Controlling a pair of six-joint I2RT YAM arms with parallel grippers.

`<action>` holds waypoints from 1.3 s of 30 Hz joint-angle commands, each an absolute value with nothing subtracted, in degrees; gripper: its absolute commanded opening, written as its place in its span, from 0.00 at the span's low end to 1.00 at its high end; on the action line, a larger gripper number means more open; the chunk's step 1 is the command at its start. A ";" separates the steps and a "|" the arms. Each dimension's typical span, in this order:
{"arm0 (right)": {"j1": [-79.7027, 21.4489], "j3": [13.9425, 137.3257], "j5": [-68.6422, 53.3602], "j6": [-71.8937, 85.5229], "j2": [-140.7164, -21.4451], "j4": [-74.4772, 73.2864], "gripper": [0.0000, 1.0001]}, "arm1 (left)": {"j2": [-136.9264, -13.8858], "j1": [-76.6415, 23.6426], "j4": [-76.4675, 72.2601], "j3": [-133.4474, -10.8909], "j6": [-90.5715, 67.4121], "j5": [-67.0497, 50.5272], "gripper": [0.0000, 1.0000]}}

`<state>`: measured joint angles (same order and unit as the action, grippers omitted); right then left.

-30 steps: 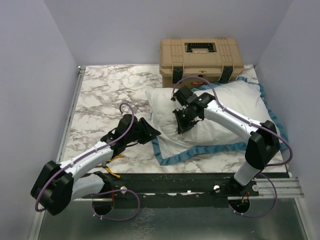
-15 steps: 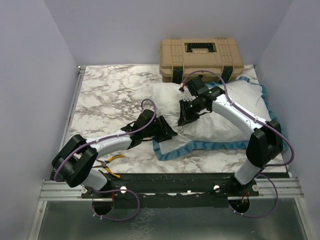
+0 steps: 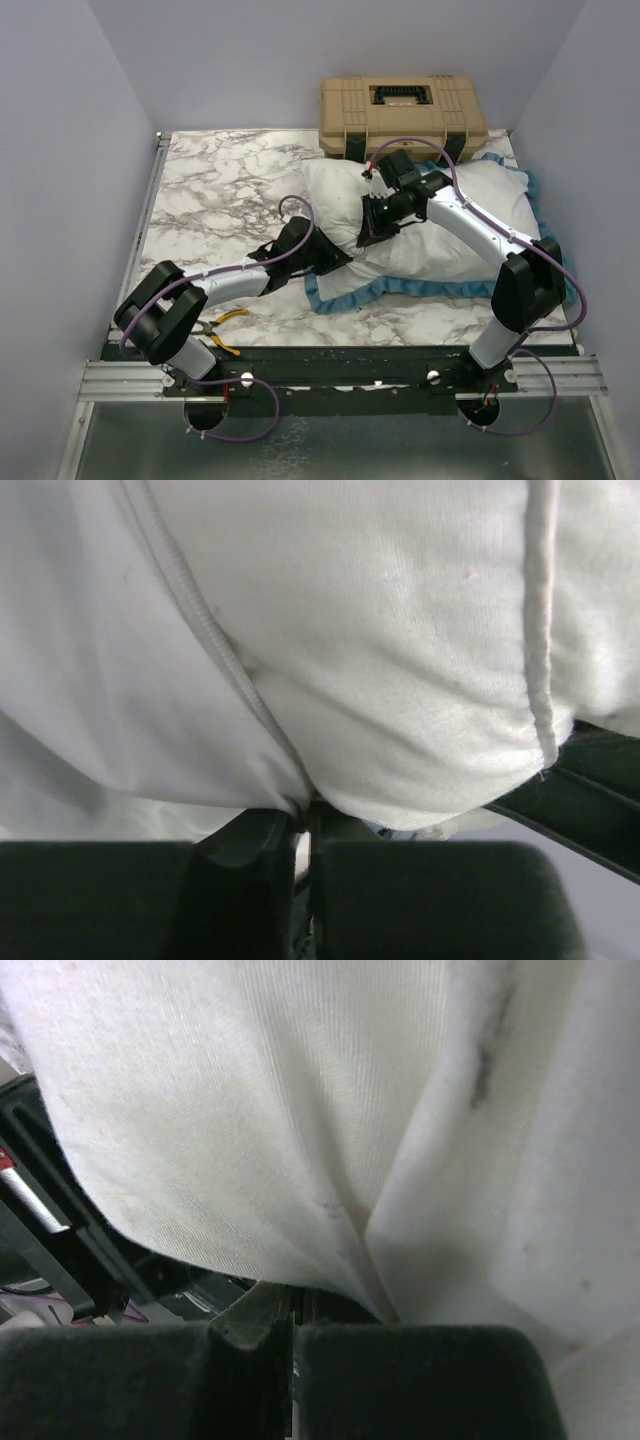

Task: Put the pillow into the pillowcase
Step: Stuff the pillow into the pillowcase.

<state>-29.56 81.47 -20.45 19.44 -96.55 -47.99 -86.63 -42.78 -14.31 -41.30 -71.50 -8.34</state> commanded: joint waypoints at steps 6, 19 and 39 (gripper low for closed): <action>-28.41 84.44 -8.70 16.87 -95.28 -49.70 0.00 | -80.15 -41.32 -9.15 -37.84 -70.05 -0.57 0.00; -29.59 84.08 -12.01 14.00 -96.08 -46.54 0.00 | -67.56 -41.33 -3.88 -35.90 -68.69 -3.02 0.00; -37.00 70.75 -41.20 19.83 -109.06 -25.45 0.00 | -68.41 -41.57 -12.50 -38.96 -68.97 -6.11 0.00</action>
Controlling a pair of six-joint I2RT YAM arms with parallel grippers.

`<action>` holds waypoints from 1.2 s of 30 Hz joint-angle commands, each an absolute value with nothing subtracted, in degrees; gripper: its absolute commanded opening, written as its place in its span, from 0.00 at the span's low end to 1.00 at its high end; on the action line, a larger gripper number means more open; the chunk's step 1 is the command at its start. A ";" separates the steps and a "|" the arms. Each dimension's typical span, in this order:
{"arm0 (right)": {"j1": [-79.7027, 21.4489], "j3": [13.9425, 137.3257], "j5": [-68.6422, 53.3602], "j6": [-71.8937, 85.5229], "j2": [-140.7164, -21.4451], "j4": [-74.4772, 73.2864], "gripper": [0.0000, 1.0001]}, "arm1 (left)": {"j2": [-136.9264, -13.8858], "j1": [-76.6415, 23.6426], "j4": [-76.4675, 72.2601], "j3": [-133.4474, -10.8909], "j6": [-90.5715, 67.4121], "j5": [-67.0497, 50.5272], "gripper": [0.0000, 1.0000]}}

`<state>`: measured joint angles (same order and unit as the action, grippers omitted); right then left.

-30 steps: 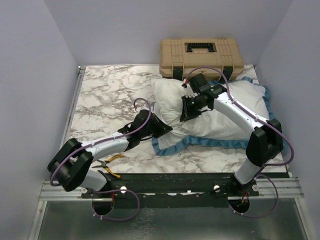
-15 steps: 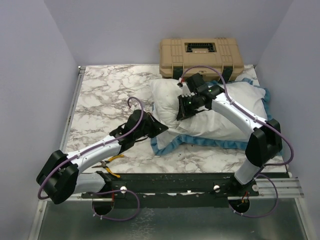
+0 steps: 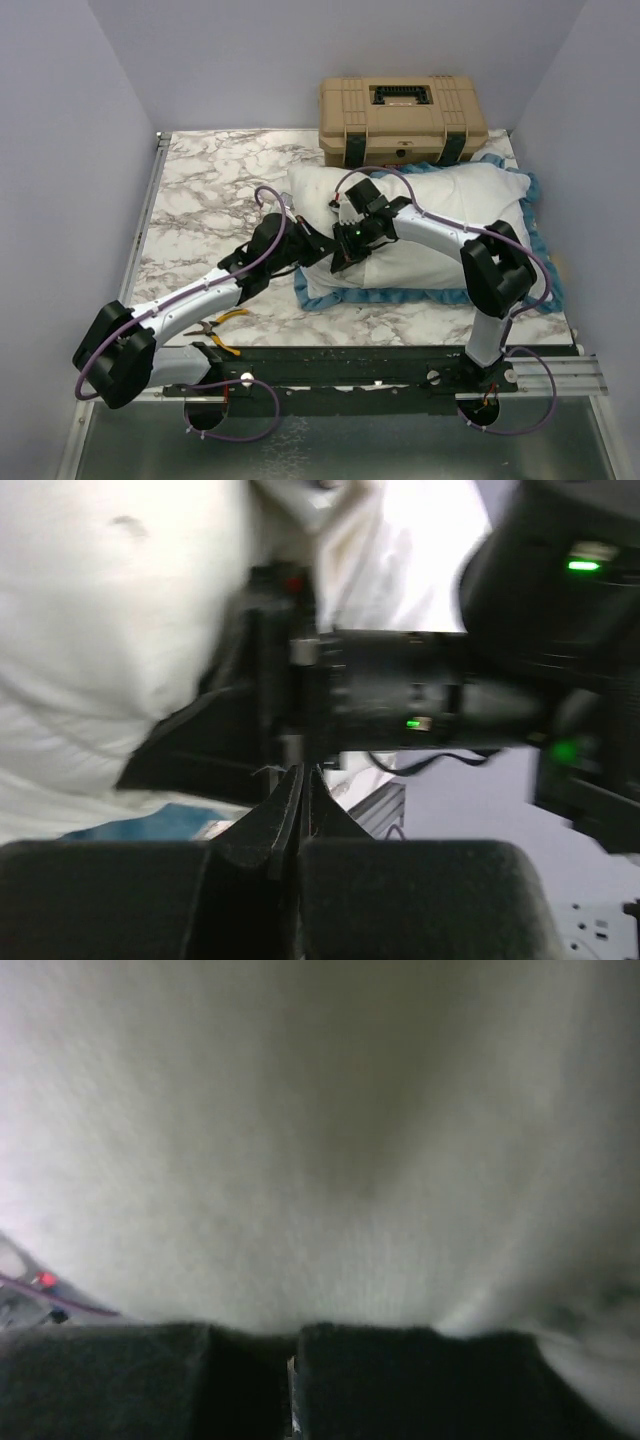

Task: Put the pillow into the pillowcase
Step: Stuff the pillow into the pillowcase.

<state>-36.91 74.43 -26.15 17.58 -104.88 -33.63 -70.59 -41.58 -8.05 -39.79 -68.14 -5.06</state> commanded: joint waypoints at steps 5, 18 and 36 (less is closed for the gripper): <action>-36.93 69.71 -42.13 21.44 -109.02 -27.32 0.03 | -66.70 -41.47 -10.57 -37.50 -69.11 -3.96 0.00; -36.83 70.82 -24.25 23.76 -108.11 -31.53 0.01 | -67.34 -39.06 3.39 -32.61 -70.79 -0.71 0.78; -32.51 71.27 -25.31 28.81 -103.80 -30.26 0.00 | -84.78 -39.05 -13.45 -33.52 -72.88 -3.02 0.73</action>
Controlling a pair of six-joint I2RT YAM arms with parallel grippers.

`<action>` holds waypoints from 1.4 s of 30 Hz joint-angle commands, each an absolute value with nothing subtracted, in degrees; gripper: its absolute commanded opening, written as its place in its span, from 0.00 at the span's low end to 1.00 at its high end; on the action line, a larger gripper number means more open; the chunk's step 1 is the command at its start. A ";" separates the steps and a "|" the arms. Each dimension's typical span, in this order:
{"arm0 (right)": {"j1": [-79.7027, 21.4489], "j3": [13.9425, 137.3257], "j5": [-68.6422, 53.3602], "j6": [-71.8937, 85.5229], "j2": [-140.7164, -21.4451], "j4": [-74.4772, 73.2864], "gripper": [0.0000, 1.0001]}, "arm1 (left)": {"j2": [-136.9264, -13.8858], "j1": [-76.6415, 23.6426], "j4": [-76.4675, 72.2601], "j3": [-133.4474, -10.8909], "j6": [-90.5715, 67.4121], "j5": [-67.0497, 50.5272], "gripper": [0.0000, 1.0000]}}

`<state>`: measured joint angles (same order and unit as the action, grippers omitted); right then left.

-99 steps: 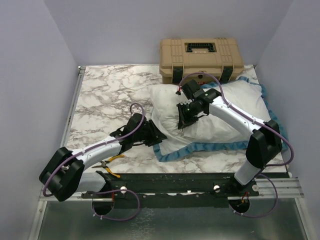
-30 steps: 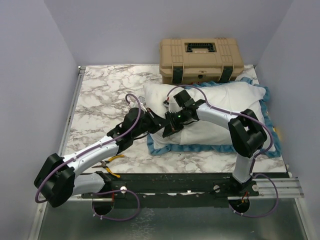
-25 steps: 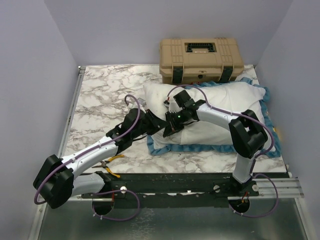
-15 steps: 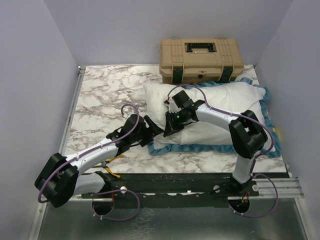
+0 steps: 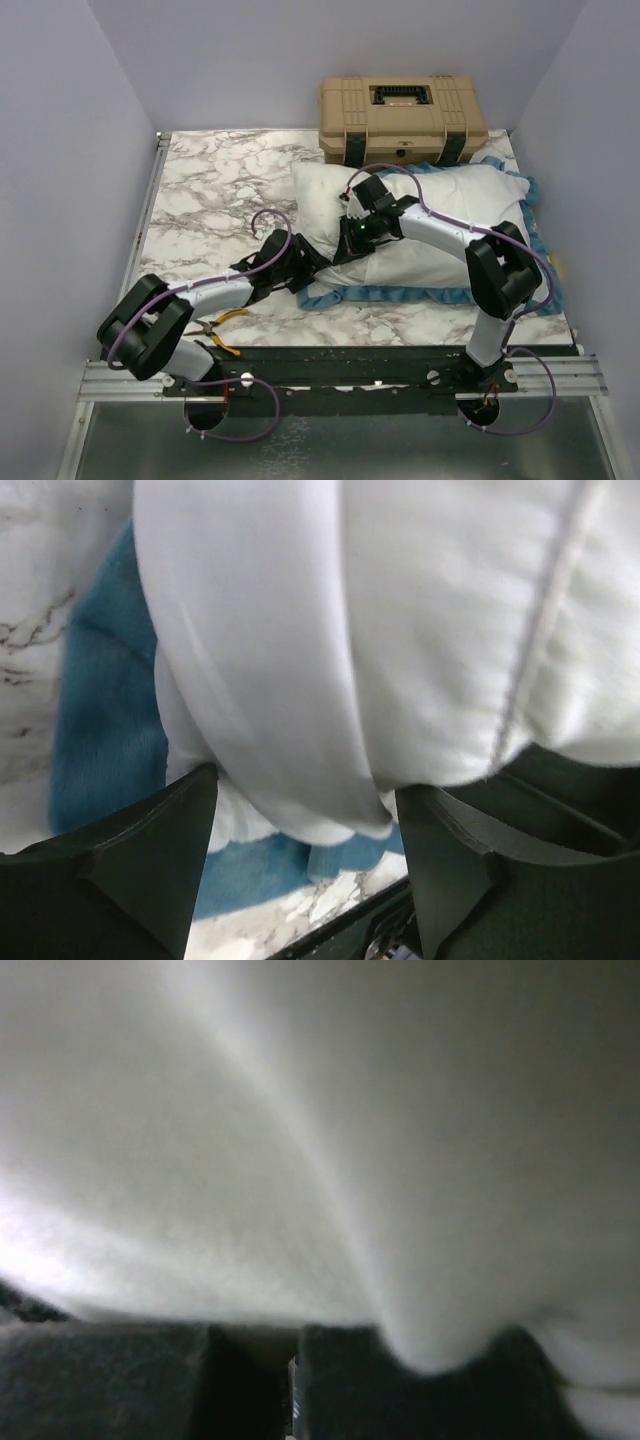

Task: Put the pillow into the pillowcase
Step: Stuff the pillow into the pillowcase.

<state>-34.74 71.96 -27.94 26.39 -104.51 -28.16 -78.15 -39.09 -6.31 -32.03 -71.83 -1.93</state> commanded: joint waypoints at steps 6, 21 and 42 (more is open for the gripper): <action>-29.07 72.55 -23.24 30.06 -100.23 -32.16 0.00 | -92.36 -39.09 -13.24 -35.71 -72.11 -3.04 0.38; -24.80 76.91 -7.22 24.70 -92.37 -38.60 0.00 | -81.50 -37.59 -2.16 -32.21 -67.07 1.93 0.00; -24.57 76.38 -29.09 20.62 -92.01 -30.82 0.00 | -65.68 -35.42 9.08 -29.88 -59.50 2.21 0.00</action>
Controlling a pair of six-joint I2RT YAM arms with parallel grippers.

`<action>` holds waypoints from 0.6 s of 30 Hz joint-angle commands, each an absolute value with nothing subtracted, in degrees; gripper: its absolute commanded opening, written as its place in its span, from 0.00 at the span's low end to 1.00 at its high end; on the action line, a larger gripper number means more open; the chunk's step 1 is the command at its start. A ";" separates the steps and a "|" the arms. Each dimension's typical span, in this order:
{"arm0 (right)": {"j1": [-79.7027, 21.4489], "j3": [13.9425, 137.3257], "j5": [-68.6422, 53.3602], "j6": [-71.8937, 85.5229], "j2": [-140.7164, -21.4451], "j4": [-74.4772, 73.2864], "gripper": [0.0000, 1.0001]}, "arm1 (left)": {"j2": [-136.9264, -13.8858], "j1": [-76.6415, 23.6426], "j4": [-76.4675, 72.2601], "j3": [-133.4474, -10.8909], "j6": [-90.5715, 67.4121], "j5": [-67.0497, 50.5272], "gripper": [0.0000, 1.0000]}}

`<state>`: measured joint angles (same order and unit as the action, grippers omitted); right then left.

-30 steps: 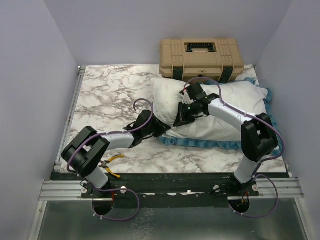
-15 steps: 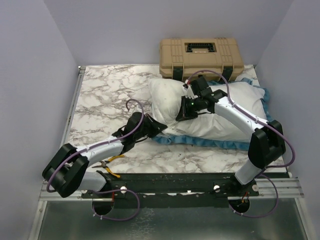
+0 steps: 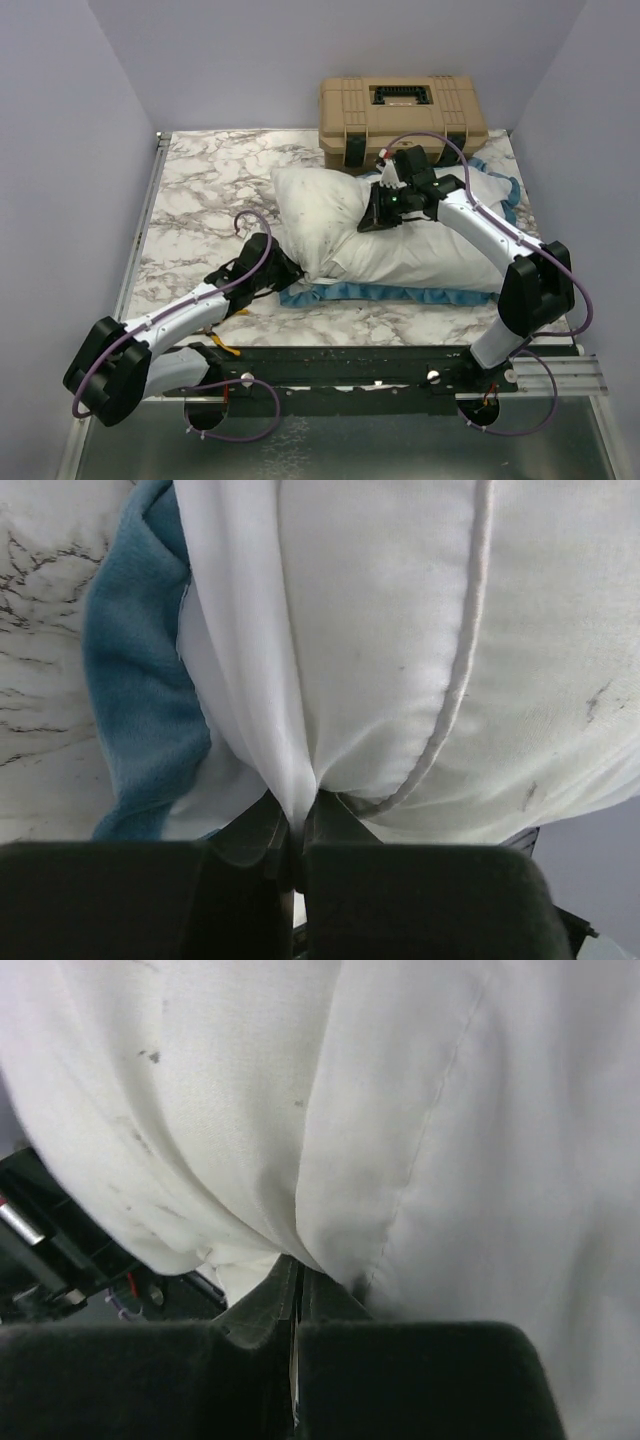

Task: Put the pillow into the pillowcase
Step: Stuff the pillow into the pillowcase.

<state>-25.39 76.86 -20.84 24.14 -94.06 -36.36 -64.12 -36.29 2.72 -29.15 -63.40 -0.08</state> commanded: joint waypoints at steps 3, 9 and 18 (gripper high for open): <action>-28.18 77.54 -33.89 20.41 -91.69 -29.31 0.18 | -68.21 -35.42 8.35 -31.91 -58.85 1.40 0.00; -34.14 74.39 -36.99 23.21 -91.24 -27.04 0.68 | -71.18 -35.43 7.79 -34.78 -58.47 0.97 0.00; -38.16 67.92 -42.37 28.56 -91.76 -20.58 0.63 | -71.43 -35.42 6.54 -37.04 -59.64 0.65 0.00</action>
